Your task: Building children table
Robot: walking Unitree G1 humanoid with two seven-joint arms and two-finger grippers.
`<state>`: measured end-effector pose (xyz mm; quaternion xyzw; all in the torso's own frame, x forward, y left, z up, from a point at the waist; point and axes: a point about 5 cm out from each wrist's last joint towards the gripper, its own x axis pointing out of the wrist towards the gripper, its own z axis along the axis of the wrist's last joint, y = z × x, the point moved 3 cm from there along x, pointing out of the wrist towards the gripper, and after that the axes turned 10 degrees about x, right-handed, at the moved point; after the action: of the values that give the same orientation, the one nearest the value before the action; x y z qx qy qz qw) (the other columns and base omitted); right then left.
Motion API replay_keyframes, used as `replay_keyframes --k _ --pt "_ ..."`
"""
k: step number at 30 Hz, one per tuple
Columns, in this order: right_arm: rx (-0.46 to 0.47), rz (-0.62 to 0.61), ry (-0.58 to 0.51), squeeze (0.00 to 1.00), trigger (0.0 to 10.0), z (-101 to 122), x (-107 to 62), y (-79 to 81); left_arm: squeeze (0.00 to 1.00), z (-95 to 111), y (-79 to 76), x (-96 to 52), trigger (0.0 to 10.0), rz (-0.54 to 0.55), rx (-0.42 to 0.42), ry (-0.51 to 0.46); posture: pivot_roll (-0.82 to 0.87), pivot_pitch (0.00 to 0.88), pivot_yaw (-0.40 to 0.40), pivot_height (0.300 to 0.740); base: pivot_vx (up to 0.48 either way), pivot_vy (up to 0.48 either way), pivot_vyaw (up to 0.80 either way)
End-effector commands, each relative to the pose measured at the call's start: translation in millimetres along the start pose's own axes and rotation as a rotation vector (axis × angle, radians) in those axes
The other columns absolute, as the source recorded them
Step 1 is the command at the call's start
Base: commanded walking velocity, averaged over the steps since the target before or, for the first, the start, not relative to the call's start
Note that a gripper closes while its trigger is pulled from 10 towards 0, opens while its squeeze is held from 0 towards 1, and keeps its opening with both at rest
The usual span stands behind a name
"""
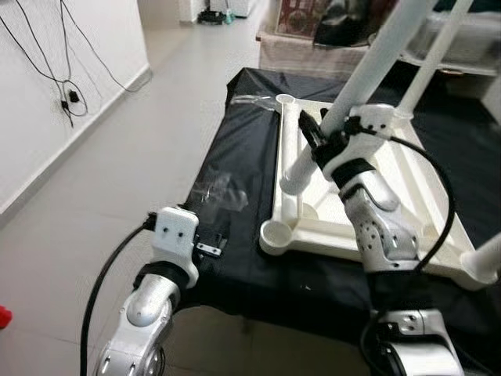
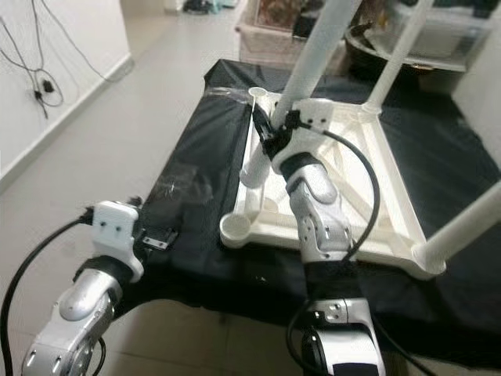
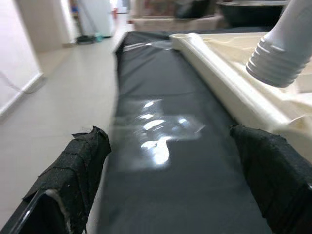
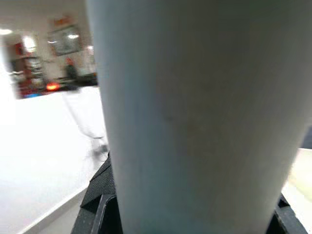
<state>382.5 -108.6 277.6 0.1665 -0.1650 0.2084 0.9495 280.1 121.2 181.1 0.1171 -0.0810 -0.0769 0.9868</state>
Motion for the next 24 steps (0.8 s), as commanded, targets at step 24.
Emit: replay_keyframes --k 24 --pt "-0.011 0.008 -0.008 0.0 10.0 -1 -1.9 3.9 0.0 11 14.0 5.6 10.0 0.062 0.052 -0.04 0.06 0.119 -0.067 0.74 0.031 0.0 0.0"
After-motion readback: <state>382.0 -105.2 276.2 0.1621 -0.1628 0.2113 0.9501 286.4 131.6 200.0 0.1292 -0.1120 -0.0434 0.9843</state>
